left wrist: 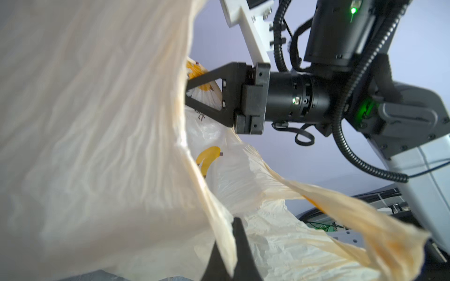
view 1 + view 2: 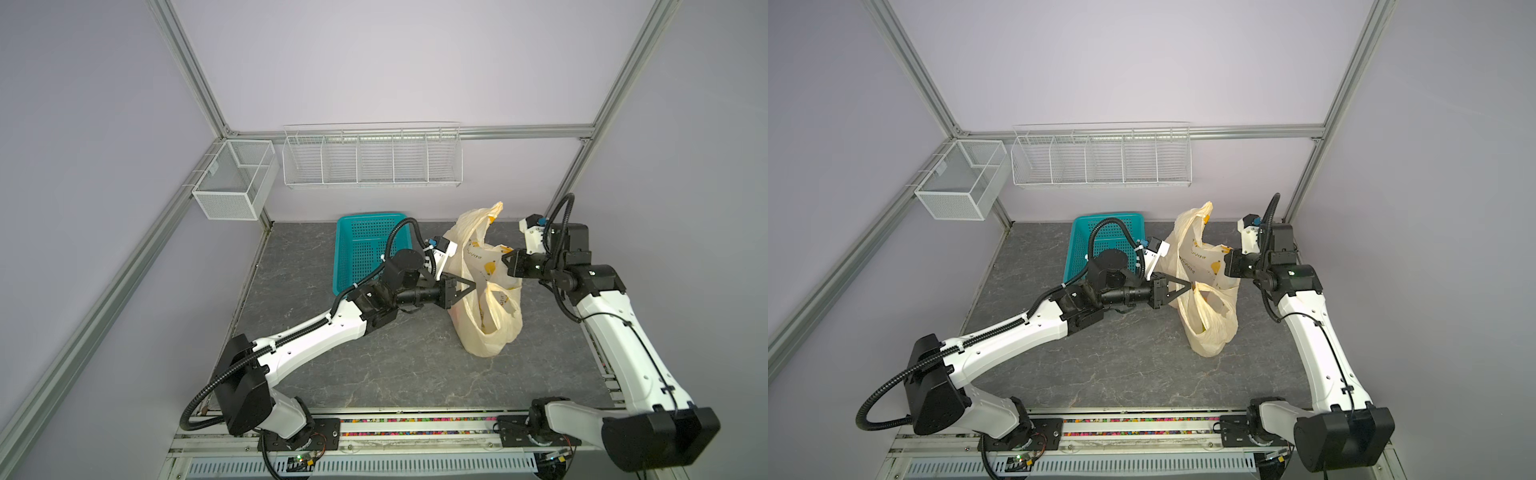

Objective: Place the fake fruits into the plastic bag and tie a complex knot
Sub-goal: 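Raise both grippers holding the bag handles upward above the bag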

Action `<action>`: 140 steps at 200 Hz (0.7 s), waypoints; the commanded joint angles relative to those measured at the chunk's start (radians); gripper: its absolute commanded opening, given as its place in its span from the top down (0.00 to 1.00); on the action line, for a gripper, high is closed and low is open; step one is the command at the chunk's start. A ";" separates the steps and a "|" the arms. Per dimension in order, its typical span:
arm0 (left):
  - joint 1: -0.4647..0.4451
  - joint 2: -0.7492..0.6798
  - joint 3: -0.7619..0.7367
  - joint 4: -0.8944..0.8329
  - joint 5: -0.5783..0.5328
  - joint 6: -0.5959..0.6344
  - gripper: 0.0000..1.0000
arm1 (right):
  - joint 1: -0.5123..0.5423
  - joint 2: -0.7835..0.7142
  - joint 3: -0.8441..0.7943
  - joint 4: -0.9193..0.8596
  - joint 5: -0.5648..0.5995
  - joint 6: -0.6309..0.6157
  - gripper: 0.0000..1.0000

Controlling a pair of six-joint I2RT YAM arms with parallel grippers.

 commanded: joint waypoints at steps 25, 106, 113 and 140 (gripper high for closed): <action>-0.095 -0.078 -0.060 0.024 -0.011 0.112 1.00 | 0.067 0.108 0.060 0.099 -0.197 0.020 0.92; -0.116 -0.171 -0.228 0.084 -0.154 0.178 0.93 | 0.206 0.265 0.171 0.050 -0.287 -0.074 0.92; -0.116 -0.175 -0.239 0.060 -0.174 0.200 0.85 | 0.212 0.278 0.173 0.045 -0.298 -0.085 0.92; -0.116 -0.235 -0.244 -0.110 -0.287 0.353 0.63 | 0.241 0.323 0.203 -0.001 -0.333 -0.146 0.92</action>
